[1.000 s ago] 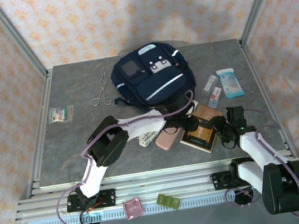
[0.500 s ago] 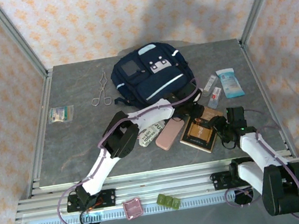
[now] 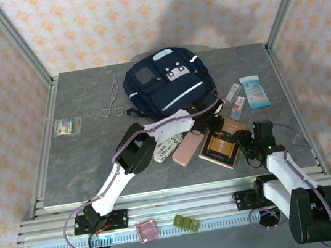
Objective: Pack the student bag
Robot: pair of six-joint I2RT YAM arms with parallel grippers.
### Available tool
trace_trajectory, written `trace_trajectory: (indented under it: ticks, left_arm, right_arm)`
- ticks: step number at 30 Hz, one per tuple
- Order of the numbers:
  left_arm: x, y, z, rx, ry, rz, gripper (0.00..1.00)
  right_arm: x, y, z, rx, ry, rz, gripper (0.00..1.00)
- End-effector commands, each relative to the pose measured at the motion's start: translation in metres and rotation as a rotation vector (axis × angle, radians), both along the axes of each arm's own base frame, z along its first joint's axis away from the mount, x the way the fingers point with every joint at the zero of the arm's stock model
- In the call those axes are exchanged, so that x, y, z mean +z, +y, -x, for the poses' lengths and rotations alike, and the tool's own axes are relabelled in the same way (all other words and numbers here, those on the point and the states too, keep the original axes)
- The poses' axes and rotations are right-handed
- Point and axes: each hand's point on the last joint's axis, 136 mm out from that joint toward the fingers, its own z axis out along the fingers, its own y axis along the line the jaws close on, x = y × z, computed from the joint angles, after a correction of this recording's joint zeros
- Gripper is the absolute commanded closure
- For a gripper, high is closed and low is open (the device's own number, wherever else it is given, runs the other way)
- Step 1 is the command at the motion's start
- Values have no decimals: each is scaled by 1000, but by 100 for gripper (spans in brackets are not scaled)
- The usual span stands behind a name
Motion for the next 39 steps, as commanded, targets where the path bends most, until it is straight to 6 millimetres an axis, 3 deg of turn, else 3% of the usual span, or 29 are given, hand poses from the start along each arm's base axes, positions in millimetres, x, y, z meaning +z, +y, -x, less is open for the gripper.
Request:
trace_trajectory:
  ticks: [1,8,14,19,23,27,29,32,35,39]
  left_arm:
    - [-54,19,35,-37,167,-98,77]
    - [-58,24,42,-43,182,-91,87]
    - [-57,25,44,-46,179,-88,89]
    - [-52,24,44,-47,180,-70,90]
    - [-45,21,42,-43,172,-46,90]
    - [-29,17,35,-25,154,1,88]
    - [-18,17,30,-13,142,28,80]
    - [15,18,19,16,108,91,68]
    - [65,27,3,65,46,196,53]
    - [146,58,-22,166,-77,377,39]
  right_arm:
    - [45,34,-24,132,-238,-146,48]
    - [88,43,-28,146,-426,-223,50]
    - [105,38,-27,98,-527,-242,51]
    - [82,35,-28,74,-445,-236,57]
    - [63,35,-29,107,-331,-182,71]
    - [58,33,-33,127,-280,-145,91]
    - [61,32,-34,127,-278,-133,100]
    - [80,29,-39,131,-307,-101,100]
    - [115,24,-45,142,-375,-42,100]
    - [173,30,-54,214,-483,-11,100]
